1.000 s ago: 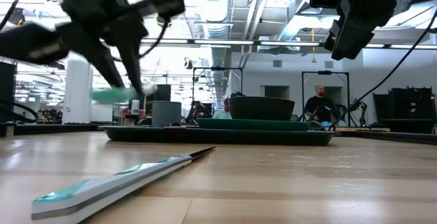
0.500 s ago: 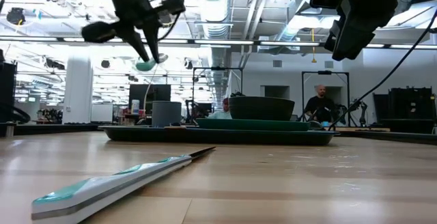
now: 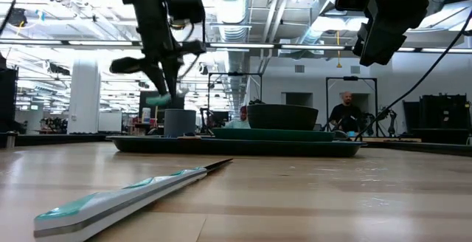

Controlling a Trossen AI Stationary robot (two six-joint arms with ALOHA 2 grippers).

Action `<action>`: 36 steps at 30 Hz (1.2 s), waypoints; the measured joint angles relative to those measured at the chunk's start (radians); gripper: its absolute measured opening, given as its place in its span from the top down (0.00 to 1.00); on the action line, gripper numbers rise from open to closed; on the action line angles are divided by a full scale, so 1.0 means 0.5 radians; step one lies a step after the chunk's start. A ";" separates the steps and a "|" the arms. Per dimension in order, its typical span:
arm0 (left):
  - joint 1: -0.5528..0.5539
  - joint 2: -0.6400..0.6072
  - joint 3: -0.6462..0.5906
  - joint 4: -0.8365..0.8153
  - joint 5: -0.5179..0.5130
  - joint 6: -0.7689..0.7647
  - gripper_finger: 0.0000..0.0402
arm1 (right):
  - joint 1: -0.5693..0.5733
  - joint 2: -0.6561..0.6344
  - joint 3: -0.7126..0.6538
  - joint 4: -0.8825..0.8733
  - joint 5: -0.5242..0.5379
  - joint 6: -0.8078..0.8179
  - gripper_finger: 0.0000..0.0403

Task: Set up tray
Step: Put the blue spoon to the right of the blue fork on the dark green tray

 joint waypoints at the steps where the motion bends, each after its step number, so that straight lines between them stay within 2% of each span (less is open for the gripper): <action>1: 0.013 0.030 0.000 0.010 0.028 0.022 0.94 | 0.000 0.000 0.000 -0.001 0.003 0.011 0.84; 5: 0.074 0.174 0.000 0.079 0.108 0.125 0.94 | 0.000 0.000 0.000 -0.012 0.002 0.013 0.84; 13: 0.167 0.345 0.000 0.221 0.154 0.131 0.94 | -0.004 0.000 0.000 -0.013 0.003 0.117 0.84; 21: 0.250 0.350 0.000 0.241 0.189 0.133 0.94 | -0.004 0.000 0.000 -0.012 0.003 0.136 0.84; 36: 0.262 0.350 -0.016 0.251 0.176 0.063 0.94 | -0.004 0.000 0.000 -0.004 0.009 0.135 0.84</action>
